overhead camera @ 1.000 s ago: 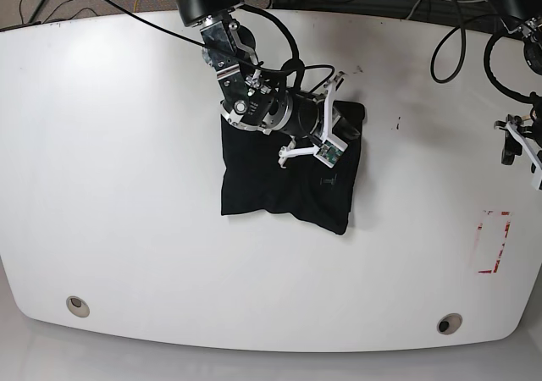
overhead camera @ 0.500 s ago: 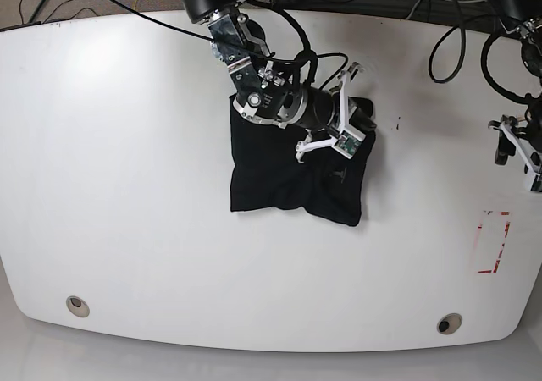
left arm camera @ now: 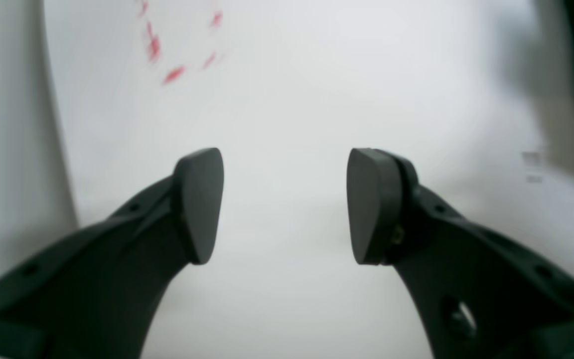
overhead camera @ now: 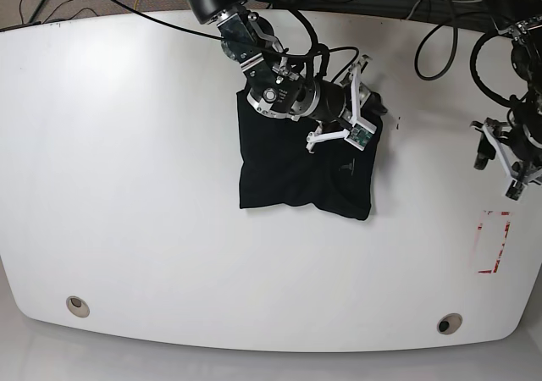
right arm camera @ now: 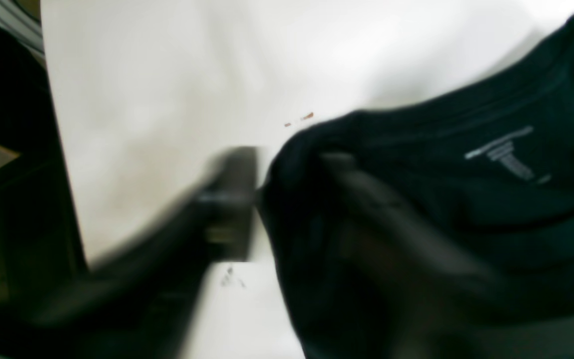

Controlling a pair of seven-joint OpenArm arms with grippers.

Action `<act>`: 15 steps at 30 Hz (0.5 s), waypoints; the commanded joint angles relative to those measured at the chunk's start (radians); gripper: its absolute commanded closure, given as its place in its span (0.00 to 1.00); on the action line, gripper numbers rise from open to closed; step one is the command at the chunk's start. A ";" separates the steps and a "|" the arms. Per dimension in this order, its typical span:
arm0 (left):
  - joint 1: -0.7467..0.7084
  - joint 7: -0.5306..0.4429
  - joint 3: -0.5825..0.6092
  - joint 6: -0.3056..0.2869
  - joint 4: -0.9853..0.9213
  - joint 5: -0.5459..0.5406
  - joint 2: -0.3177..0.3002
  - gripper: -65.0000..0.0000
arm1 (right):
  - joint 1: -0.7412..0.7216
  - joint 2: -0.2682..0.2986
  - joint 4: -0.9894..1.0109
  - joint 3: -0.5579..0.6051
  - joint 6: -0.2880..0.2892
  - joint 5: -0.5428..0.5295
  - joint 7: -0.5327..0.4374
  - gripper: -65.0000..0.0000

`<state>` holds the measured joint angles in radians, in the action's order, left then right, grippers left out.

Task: Layout the t-shirt on the table in an organized manner, then fold the t-shirt properly
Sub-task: 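Press the folded black bundle flat with the right gripper, then grasp the black bundle with both grippers and lift it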

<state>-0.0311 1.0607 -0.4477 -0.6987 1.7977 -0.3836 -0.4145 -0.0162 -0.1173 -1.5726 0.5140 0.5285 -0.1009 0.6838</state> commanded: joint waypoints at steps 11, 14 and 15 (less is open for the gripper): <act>0.053 -0.012 0.049 0.001 0.077 -0.002 0.153 0.44 | 0.008 0.097 -0.199 -0.128 -0.012 -0.015 -0.031 0.36; 0.053 -0.012 0.088 0.001 0.077 -0.004 0.176 0.44 | 0.008 0.124 -0.213 -0.190 0.008 -0.015 -0.031 0.36; 0.053 -0.012 0.112 0.001 0.077 -0.002 0.193 0.44 | 0.005 0.129 -0.214 -0.220 0.026 -0.015 -0.031 0.36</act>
<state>0.0109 1.0653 -0.3511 -0.6971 1.8534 -0.3798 -0.2287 0.0040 0.0044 -1.7607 0.3237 0.5282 -0.1074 0.6746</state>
